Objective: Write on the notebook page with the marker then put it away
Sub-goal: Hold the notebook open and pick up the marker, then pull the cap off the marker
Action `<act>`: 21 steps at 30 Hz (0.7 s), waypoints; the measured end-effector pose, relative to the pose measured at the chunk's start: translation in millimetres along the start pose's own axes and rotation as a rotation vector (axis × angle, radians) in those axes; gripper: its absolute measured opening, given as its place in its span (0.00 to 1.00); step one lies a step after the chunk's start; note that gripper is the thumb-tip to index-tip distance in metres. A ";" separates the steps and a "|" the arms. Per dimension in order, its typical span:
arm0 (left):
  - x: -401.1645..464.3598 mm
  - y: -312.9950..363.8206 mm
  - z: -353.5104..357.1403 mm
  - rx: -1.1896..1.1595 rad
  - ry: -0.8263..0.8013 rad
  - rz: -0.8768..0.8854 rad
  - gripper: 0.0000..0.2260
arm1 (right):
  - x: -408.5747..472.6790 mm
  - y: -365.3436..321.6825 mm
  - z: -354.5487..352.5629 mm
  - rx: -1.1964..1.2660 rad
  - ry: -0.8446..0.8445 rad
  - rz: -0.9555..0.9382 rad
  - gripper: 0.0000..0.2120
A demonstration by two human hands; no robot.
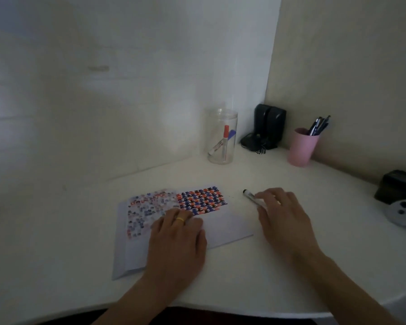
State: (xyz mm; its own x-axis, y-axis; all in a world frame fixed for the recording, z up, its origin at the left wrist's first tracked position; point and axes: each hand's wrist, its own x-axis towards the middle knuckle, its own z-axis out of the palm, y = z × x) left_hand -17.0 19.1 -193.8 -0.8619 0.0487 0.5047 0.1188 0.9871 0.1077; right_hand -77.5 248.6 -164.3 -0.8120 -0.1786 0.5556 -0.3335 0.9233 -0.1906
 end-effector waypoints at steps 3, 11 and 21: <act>1.7 -2.3 -2.7 -0.006 -0.067 -0.001 0.13 | 19.4 6.6 0.9 -0.152 -0.189 0.079 0.21; 54.2 -28.1 -23.9 -0.094 -0.298 0.121 0.21 | 70.6 -2.0 7.9 0.058 -0.392 0.126 0.17; 125.2 -65.2 13.4 -0.068 -0.278 0.208 0.19 | 95.2 -38.3 39.7 1.310 -0.533 0.513 0.11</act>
State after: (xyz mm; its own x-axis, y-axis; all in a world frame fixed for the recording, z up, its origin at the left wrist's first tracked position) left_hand -139.3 -37.1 -149.1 -0.9161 0.2964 0.2702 0.3302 0.9397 0.0887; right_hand -161.0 182.7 -136.2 -0.9482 -0.3046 -0.0900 0.0867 0.0244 -0.9959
